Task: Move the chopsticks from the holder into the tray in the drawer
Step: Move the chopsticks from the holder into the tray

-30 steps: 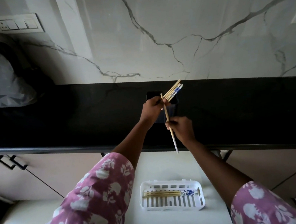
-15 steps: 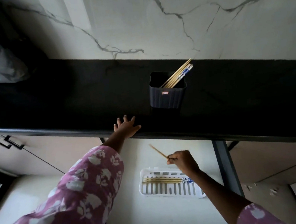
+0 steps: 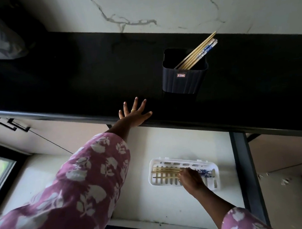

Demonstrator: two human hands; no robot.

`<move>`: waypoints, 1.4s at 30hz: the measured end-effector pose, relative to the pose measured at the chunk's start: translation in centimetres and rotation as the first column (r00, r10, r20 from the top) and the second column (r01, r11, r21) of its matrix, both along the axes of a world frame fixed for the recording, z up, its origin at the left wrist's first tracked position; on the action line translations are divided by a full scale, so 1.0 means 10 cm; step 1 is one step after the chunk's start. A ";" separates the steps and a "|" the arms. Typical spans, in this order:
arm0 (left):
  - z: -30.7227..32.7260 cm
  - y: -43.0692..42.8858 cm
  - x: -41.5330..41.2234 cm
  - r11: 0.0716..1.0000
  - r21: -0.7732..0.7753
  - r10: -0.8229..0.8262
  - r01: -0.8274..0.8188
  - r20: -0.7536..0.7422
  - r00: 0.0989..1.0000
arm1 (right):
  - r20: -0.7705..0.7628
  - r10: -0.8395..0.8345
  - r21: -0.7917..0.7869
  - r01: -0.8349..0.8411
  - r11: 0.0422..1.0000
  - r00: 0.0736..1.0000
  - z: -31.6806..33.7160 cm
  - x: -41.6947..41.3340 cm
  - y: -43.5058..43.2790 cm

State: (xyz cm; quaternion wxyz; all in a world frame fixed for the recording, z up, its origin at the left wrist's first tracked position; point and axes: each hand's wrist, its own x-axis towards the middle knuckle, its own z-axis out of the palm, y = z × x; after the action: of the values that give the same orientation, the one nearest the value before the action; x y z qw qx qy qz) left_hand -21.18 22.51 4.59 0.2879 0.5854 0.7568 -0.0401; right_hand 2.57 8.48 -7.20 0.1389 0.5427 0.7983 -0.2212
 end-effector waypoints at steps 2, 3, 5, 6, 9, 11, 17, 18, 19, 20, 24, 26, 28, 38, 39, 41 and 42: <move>-0.01 0.00 -0.01 1.000 0.003 0.002 -0.002 -0.004 1.000 | -0.003 -0.024 -0.018 0.024 1.000 1.000 -0.01 -0.09 0.00; -0.02 0.01 -0.01 1.000 0.003 0.000 0.000 -0.005 1.000 | -0.011 -0.033 -0.023 0.032 0.999 0.999 -0.02 -0.12 0.01; -0.03 0.02 -0.02 1.000 -0.004 -0.005 0.005 -0.003 1.000 | -0.037 -0.026 -0.014 0.026 1.000 0.999 -0.01 -0.17 0.03; -0.03 0.03 -0.03 1.000 -0.011 -0.007 0.007 0.000 1.000 | -0.051 -0.045 -0.022 0.044 0.999 0.998 0.00 -0.18 0.04; -0.05 0.04 -0.04 1.000 -0.024 -0.010 0.010 0.006 1.000 | -0.078 -0.077 -0.045 0.074 0.996 0.994 0.02 -0.16 0.06; -0.05 0.04 -0.04 1.000 -0.026 -0.010 0.010 0.008 1.000 | -0.086 -0.058 -0.046 0.055 0.997 0.995 0.01 -0.13 0.07; -0.01 0.02 -0.02 0.999 -0.044 -0.012 0.012 0.002 1.000 | -0.115 0.084 0.282 -0.048 0.958 0.990 0.30 -0.07 0.22; 0.00 0.02 -0.02 0.999 -0.046 -0.010 0.010 -0.002 1.000 | -0.129 0.131 0.387 -0.072 0.919 0.983 0.36 -0.05 0.26; 0.01 0.02 -0.02 0.999 -0.047 -0.012 0.011 -0.006 1.000 | -0.161 0.151 0.459 -0.062 0.886 0.975 0.42 -0.03 0.33; 0.01 0.01 -0.02 0.999 -0.050 -0.015 0.014 -0.009 1.000 | -0.179 0.183 0.535 -0.060 0.842 0.967 0.48 -0.02 0.40; 0.03 0.00 -0.02 0.998 -0.062 -0.030 0.030 -0.006 1.000 | -0.289 0.244 0.761 0.068 0.645 0.926 0.84 0.01 0.76; 0.04 0.00 -0.02 0.997 -0.065 -0.033 0.033 -0.006 0.999 | -0.342 0.298 0.831 0.139 0.538 0.891 1.09 0.01 0.97; 0.05 0.01 -0.02 0.997 -0.069 -0.041 0.041 -0.007 0.999 | -0.377 0.323 0.878 0.225 0.422 0.868 1.36 0.03 1.21; 0.02 0.04 -0.05 0.996 -0.081 -0.047 0.048 0.010 0.999 | -0.663 -0.249 0.555 0.687 0.469 0.706 2.27 0.26 2.50; 0.00 0.04 -0.05 0.996 -0.073 -0.041 0.042 0.016 0.999 | -0.661 -0.293 0.524 0.704 0.479 0.691 2.31 0.27 2.61; -0.02 0.05 -0.06 0.997 -0.068 -0.036 0.037 0.023 0.999 | -0.645 -0.339 0.498 0.714 0.493 0.684 2.39 0.27 2.78; -0.04 0.05 -0.07 0.997 -0.072 -0.036 0.038 0.025 0.999 | -0.639 -0.355 0.490 0.717 0.496 0.682 2.42 0.27 2.86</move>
State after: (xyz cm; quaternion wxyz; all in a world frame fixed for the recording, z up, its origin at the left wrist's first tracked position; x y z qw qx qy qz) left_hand -21.84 23.05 4.23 0.3171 0.5890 0.7404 -0.0657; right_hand 5.24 37.07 17.02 -0.3523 0.7103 0.6075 -0.0488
